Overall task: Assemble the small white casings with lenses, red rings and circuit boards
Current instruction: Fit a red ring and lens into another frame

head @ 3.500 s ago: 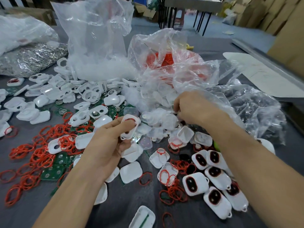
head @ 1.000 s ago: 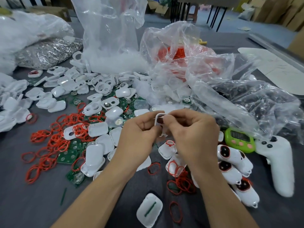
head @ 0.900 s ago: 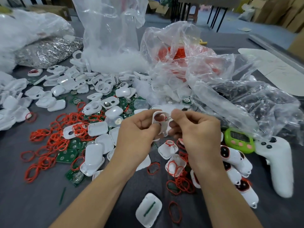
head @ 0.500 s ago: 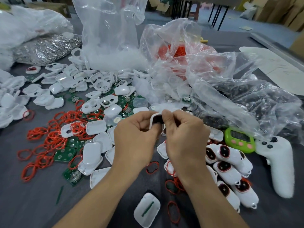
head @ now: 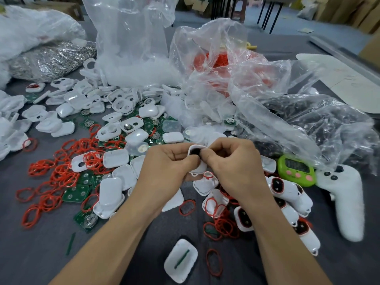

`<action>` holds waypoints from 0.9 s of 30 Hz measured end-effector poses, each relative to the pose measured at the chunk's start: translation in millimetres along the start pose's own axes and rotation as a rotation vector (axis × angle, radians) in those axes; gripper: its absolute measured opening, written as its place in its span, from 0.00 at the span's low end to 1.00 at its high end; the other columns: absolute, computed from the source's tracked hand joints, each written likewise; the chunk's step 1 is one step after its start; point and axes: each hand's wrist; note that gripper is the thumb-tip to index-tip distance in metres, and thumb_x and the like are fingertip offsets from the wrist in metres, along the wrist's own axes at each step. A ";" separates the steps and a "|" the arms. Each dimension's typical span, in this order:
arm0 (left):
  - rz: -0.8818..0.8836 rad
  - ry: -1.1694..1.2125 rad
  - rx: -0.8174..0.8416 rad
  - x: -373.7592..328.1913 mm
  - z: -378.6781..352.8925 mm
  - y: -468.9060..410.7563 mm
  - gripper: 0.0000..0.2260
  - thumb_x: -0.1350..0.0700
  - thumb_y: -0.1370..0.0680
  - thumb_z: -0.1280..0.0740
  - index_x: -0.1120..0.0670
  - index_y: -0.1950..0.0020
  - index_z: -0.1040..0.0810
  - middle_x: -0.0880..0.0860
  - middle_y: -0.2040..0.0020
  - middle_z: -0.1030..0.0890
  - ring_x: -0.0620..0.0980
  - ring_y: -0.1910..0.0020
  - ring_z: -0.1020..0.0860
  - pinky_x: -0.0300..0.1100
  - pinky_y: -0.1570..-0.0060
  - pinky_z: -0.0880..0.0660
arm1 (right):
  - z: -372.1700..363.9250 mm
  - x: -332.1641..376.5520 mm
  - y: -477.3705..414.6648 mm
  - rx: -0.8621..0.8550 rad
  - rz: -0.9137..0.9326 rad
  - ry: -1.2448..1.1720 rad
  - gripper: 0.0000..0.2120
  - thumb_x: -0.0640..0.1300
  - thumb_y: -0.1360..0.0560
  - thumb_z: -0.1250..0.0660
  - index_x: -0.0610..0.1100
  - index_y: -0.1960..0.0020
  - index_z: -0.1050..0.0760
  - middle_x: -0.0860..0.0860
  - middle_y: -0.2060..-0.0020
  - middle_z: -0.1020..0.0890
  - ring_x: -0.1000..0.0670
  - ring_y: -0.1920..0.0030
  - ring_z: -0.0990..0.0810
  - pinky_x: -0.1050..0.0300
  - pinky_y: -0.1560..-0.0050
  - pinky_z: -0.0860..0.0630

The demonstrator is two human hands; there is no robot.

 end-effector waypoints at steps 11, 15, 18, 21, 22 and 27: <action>-0.089 -0.168 -0.093 -5.1 -0.1 0.6 0.13 0.64 0.23 0.32 0.49 0.56 0.11 0.67 0.63 0.18 0.66 0.66 0.21 0.75 0.60 0.24 | -6.6 5.7 7.9 -0.007 -0.012 -0.048 0.12 0.49 0.27 0.24 0.47 0.66 0.19 0.52 0.73 0.19 0.55 0.71 0.24 0.59 0.68 0.29; 0.053 -0.152 0.041 -7.0 11.4 -2.7 0.13 0.67 0.21 0.32 0.52 0.51 0.11 0.60 0.60 0.13 0.52 0.61 0.16 0.50 0.60 0.16 | -3.9 4.8 8.0 -0.029 -0.041 -0.020 0.09 0.47 0.26 0.24 0.48 0.65 0.18 0.53 0.72 0.18 0.56 0.72 0.23 0.58 0.68 0.27; 0.086 -0.203 0.065 -11.0 17.3 -2.5 0.12 0.68 0.23 0.31 0.54 0.51 0.11 0.56 0.60 0.13 0.42 0.67 0.18 0.33 0.66 0.22 | -4.4 5.9 9.5 -0.006 -0.026 -0.025 0.06 0.43 0.26 0.24 0.49 0.62 0.17 0.54 0.70 0.16 0.54 0.69 0.18 0.54 0.65 0.21; 0.046 -0.273 -0.049 -8.6 16.2 -2.2 0.14 0.68 0.24 0.30 0.49 0.56 0.10 0.53 0.65 0.14 0.44 0.72 0.22 0.40 0.68 0.23 | -8.4 6.7 11.5 0.033 -0.001 -0.039 0.05 0.41 0.25 0.26 0.49 0.60 0.16 0.55 0.69 0.15 0.55 0.67 0.17 0.57 0.63 0.21; 0.025 -0.313 -0.097 -7.7 15.1 -2.5 0.16 0.67 0.24 0.29 0.46 0.58 0.11 0.51 0.66 0.14 0.45 0.71 0.20 0.43 0.66 0.20 | -9.9 6.7 11.7 0.039 0.000 -0.056 0.06 0.41 0.25 0.26 0.49 0.59 0.16 0.56 0.69 0.15 0.56 0.67 0.18 0.60 0.64 0.22; -0.009 -0.355 -0.179 -11.9 9.0 1.0 0.14 0.60 0.29 0.28 0.39 0.60 0.12 0.47 0.68 0.15 0.45 0.69 0.18 0.55 0.56 0.16 | -14.1 5.9 11.6 0.058 -0.012 -0.098 0.07 0.40 0.24 0.27 0.50 0.59 0.17 0.58 0.70 0.18 0.58 0.69 0.21 0.65 0.65 0.28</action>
Point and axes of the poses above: each hand's wrist, its own y-axis away from the middle knuckle, its own z-axis out of the back of the hand, x = y × z
